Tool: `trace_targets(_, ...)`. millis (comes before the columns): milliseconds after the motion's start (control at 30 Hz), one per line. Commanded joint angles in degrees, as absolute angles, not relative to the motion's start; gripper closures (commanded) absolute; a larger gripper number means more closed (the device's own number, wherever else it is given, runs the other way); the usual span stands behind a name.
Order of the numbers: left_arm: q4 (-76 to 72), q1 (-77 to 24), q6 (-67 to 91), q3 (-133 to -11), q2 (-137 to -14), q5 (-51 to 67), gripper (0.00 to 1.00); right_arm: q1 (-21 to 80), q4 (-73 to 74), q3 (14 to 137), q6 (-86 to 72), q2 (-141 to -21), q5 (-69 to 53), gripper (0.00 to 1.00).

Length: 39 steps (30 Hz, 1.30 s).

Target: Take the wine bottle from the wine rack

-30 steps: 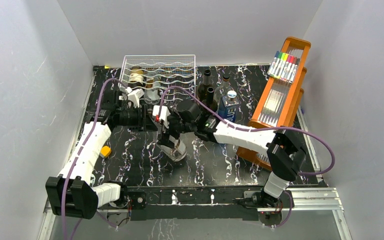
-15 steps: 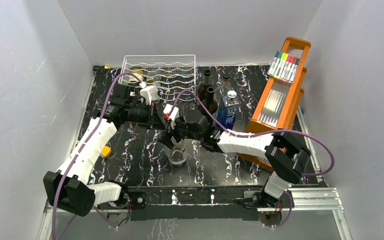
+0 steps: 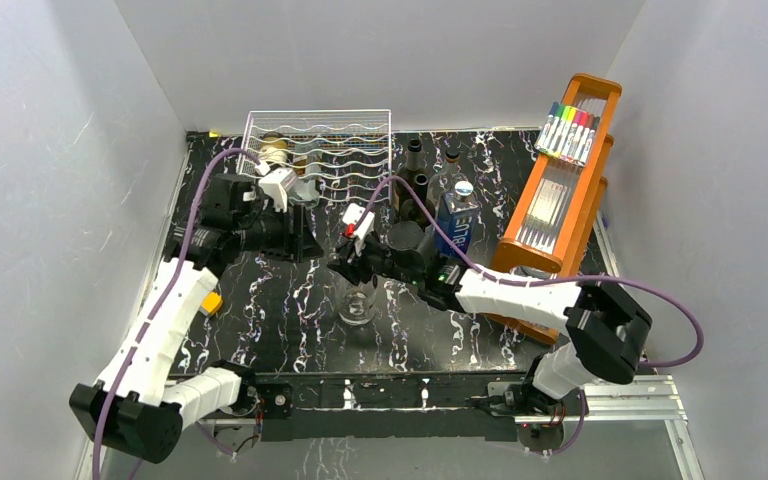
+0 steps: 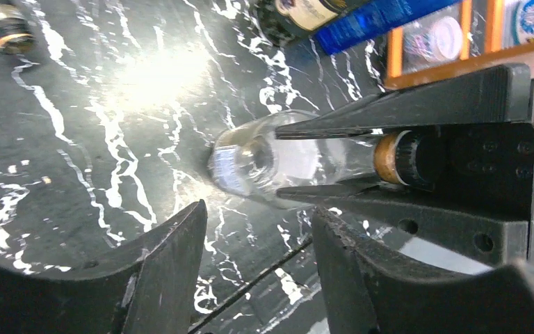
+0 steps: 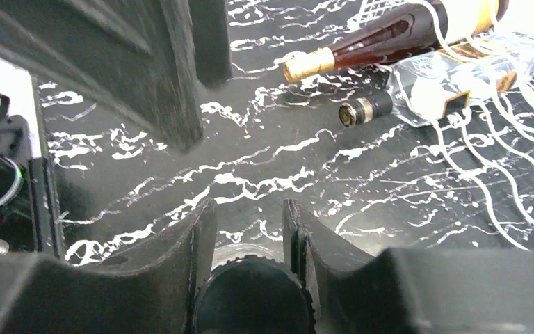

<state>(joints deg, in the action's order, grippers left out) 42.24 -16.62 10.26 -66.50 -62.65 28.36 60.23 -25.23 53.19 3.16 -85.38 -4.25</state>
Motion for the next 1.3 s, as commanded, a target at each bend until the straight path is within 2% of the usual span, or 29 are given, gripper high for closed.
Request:
trace_targets(0, 42.1, -16.7, 11.3, -68.1, -58.7, 18.9, 0.42, 60.1, -21.7, 54.8, 2.2, -81.8, -0.9, 0.61)
trace_targets(33, 42.0, -16.7, 11.3, -67.9, -58.4, 18.3, 0.41, 60.1, -20.2, 55.1, 2.0, -81.2, -0.4, 0.67)
trace_targets(133, 41.5, -16.7, 11.7, -67.2, -57.7, 17.1, 0.39, 60.1, -17.8, 55.1, 2.0, -78.8, 2.7, 0.75)
trace_targets(233, 40.9, -16.7, 12.1, -66.3, -57.5, 16.9, 0.38, 60.1, -15.8, 54.6, 3.4, -76.0, 7.6, 0.88)
trace_targets(333, 39.9, -16.7, 12.7, -65.4, -57.6, 17.5, 0.37, 60.1, -15.5, 52.1, 4.9, -72.9, 13.8, 0.95)
trace_targets(467, 38.5, -16.7, 13.9, -64.4, -58.0, 19.3, 0.36, 59.4, -17.4, 48.2, 5.8, -70.2, 21.1, 0.97)
trace_targets(667, 37.5, -16.7, 14.9, -63.3, -58.2, 19.5, 0.35, 57.0, -22.7, 41.6, 5.0, -66.2, 25.2, 0.96)
trace_targets(833, 35.9, -16.7, 16.6, -61.0, -58.9, 17.5, 0.32, 52.4, -22.0, 39.9, 2.1, -63.5, 26.3, 0.85)
trace_targets(867, 35.0, -16.7, 17.3, -60.5, -59.2, 17.0, 0.31, 52.3, -21.1, 40.3, 2.4, -63.3, 25.8, 0.79)
trace_targets(967, 33.3, -16.7, 18.3, -58.8, -60.4, 14.8, 0.3, 52.3, -13.5, 44.9, 3.1, -61.7, 20.8, 0.35)
trace_targets(1033, 32.0, -16.7, 18.3, -57.7, -62.2, 12.0, 0.28, 52.3, -8.0, 49.4, 3.1, -60.0, 16.9, 0.17)
trace_targets(1133, 29.6, -16.5, 19.2, -56.7, -63.9, 10.4, 0.24, 52.3, -3.7, 53.6, 3.6, -58.8, 13.0, 0.09)
trace_targets(1267, 25.3, -14.8, 20.7, -54.9, -65.9, 9.3, 0.2, 52.3, 0.2, 58.0, 4.2, -57.1, 9.1, 0.03)
